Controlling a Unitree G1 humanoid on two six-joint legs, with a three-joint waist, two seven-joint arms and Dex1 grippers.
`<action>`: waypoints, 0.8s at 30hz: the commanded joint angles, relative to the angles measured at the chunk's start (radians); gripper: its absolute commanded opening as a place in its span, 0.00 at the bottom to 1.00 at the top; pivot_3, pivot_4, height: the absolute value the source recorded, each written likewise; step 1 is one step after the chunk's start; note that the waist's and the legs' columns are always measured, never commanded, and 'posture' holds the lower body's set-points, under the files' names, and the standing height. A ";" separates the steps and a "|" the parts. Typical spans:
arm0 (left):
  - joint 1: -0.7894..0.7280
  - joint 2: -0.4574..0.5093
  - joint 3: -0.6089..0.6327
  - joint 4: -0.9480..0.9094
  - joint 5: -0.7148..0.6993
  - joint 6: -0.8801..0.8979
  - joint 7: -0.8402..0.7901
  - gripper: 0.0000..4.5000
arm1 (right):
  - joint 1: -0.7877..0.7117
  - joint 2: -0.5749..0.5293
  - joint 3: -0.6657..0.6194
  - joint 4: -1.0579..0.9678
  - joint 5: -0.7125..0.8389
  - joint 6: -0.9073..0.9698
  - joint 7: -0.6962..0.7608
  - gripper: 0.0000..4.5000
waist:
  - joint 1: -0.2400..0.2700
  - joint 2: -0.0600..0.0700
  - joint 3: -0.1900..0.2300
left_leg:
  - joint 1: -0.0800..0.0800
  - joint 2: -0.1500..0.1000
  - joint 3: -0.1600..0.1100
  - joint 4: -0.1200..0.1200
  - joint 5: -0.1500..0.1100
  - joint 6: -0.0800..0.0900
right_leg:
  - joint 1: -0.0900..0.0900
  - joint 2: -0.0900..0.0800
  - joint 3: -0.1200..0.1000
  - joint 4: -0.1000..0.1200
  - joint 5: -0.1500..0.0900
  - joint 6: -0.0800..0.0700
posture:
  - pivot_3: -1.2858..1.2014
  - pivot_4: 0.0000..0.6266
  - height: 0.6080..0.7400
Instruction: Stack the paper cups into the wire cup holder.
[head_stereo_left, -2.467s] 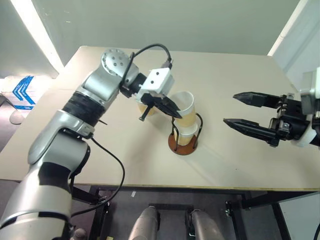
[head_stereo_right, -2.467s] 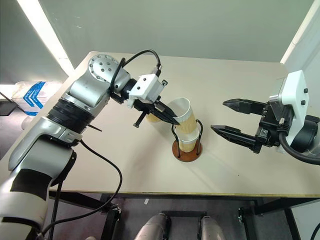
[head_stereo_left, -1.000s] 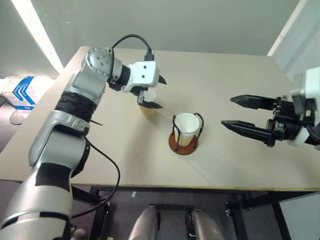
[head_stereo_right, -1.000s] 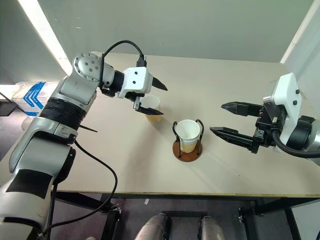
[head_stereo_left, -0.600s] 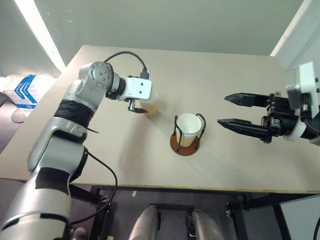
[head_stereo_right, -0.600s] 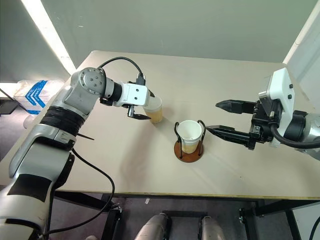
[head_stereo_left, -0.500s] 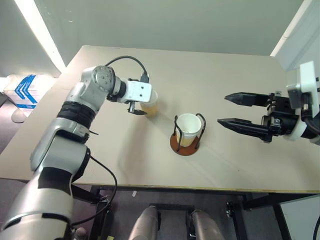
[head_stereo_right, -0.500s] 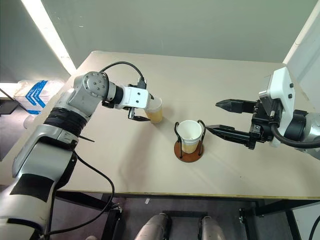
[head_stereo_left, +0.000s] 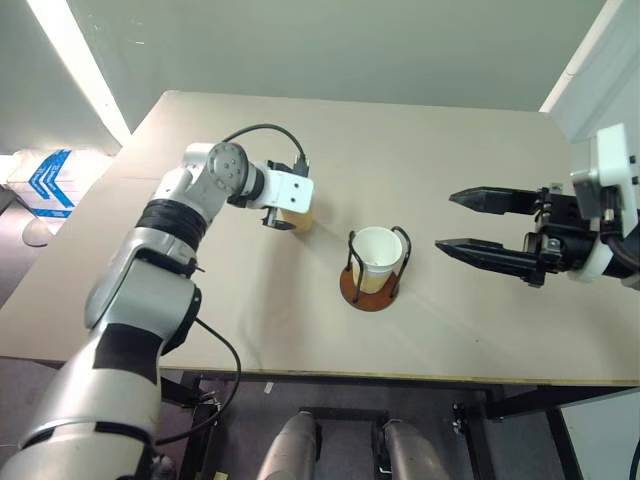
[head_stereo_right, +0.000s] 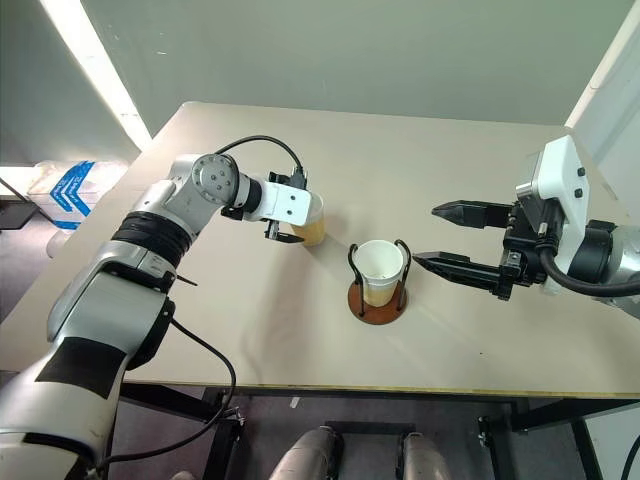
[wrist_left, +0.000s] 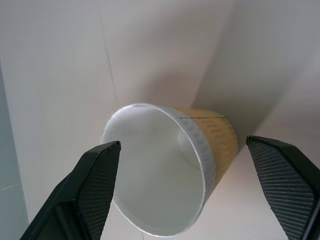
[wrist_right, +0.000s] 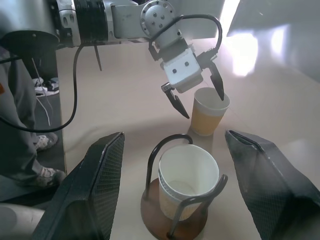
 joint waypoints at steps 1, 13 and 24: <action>-0.042 -0.007 0.000 0.014 0.025 -0.024 0.022 0.98 | -0.013 -0.015 -0.026 -0.010 0.004 -0.005 0.001 0.75 | 0.000 0.000 0.000 | 0.000 0.000 0.000 0.000 0.000 0.000 | 0.000 0.000 0.000 0.000 0.000 0.000 | 0.52 0.24 1.00; -0.044 -0.031 0.012 0.048 0.029 -0.083 -0.023 0.30 | -0.004 -0.015 -0.023 -0.009 0.000 -0.003 0.001 0.75 | 0.000 0.000 0.000 | 0.000 0.000 0.000 0.000 0.000 0.000 | 0.000 0.000 0.000 0.000 0.000 0.001 | 0.52 0.24 1.00; -0.020 0.013 0.049 0.033 -0.029 -0.111 -0.169 0.01 | 0.013 -0.015 -0.031 -0.005 -0.010 -0.010 0.011 0.75 | 0.000 0.000 0.000 | 0.000 0.000 0.000 0.000 0.000 0.000 | 0.000 0.000 0.000 0.000 0.000 0.001 | 0.52 0.24 1.00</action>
